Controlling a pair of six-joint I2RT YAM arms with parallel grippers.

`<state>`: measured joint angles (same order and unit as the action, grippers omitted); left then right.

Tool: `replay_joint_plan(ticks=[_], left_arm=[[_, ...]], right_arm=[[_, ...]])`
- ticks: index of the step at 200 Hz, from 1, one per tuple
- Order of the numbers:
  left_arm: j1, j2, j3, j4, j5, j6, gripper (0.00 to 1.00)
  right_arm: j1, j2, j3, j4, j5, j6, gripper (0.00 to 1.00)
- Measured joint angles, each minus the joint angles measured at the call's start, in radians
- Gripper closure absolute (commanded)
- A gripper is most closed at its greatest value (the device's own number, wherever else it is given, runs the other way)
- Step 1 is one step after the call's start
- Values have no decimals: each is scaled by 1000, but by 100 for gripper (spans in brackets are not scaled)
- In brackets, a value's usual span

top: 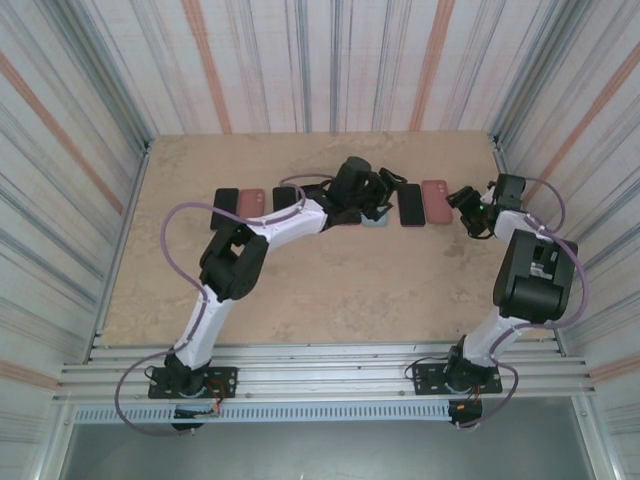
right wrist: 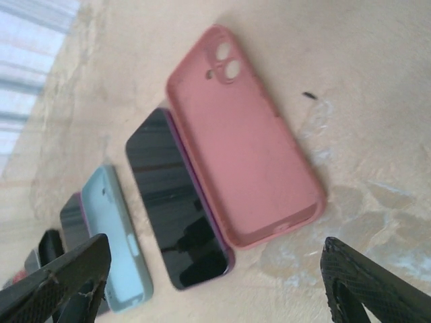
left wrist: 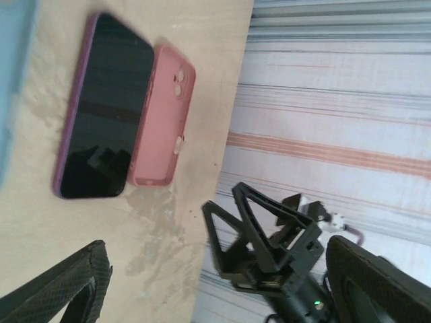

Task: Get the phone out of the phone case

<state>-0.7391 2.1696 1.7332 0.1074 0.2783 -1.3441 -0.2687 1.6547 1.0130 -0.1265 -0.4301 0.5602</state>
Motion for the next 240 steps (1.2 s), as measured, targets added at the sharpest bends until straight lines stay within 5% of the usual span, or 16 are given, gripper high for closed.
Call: replay_joint_plan(ticks=[4, 59, 116, 240], left_arm=[[7, -16, -13, -5, 3, 21, 10], [147, -261, -198, -81, 20, 514, 2], [227, -439, -417, -213, 17, 1047, 2], [689, -966, -1182, -47, -88, 1401, 1]], right_arm=[[7, -10, 1, -11, 0, -19, 0], [174, -144, 0, -83, 39, -205, 1], [259, -253, -155, 64, 80, -309, 1], [180, -212, -537, 682, 201, -493, 1]])
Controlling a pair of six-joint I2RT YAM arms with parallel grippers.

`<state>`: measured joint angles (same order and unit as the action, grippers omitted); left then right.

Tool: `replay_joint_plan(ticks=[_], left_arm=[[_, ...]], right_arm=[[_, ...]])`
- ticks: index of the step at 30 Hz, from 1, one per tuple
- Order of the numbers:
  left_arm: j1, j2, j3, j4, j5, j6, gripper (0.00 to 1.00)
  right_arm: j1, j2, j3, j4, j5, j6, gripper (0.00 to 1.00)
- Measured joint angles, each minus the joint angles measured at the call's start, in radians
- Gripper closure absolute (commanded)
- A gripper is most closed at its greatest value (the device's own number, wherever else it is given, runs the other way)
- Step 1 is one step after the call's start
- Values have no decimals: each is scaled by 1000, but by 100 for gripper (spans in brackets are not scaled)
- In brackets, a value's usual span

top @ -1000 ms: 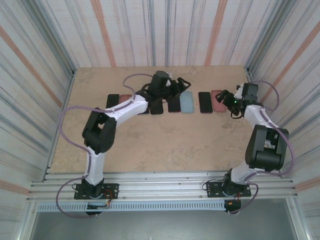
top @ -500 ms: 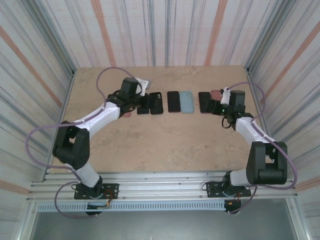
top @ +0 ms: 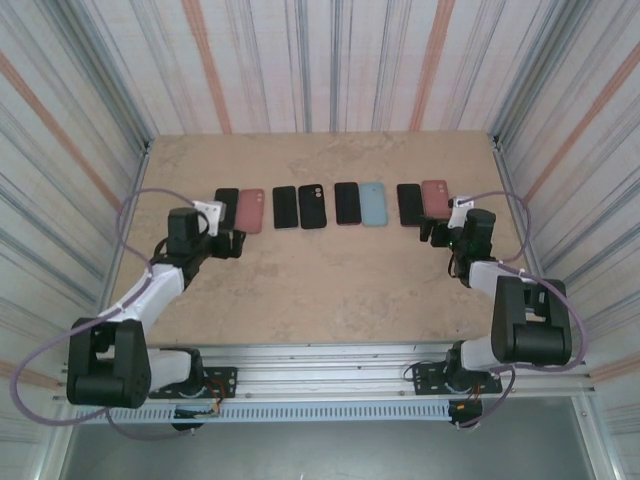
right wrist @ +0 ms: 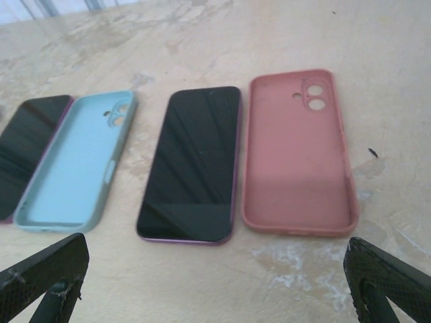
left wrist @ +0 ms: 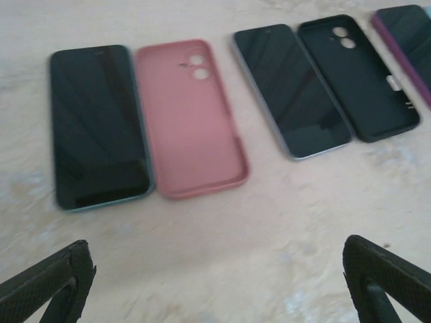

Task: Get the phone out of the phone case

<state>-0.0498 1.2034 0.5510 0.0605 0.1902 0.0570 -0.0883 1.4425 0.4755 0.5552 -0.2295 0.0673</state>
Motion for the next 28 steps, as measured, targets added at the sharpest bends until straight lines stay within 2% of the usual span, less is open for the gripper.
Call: replay_joint_plan(ticks=[5, 8, 13, 22, 26, 28], left_arm=[[58, 35, -98, 131, -10, 37, 1], [93, 96, -97, 213, 2, 37, 1], [132, 187, -61, 305, 45, 45, 1], [135, 210, -41, 420, 104, 31, 1], [102, 237, -116, 595, 105, 27, 1], [85, 261, -124, 596, 105, 28, 1]], right_arm=[[9, 63, -34, 97, 16, 0, 1], [10, 87, -74, 197, 28, 0, 1], [10, 98, -88, 241, 49, 0, 1], [10, 98, -88, 272, 51, 0, 1], [10, 98, -88, 275, 51, 0, 1], [10, 98, -88, 275, 51, 0, 1]])
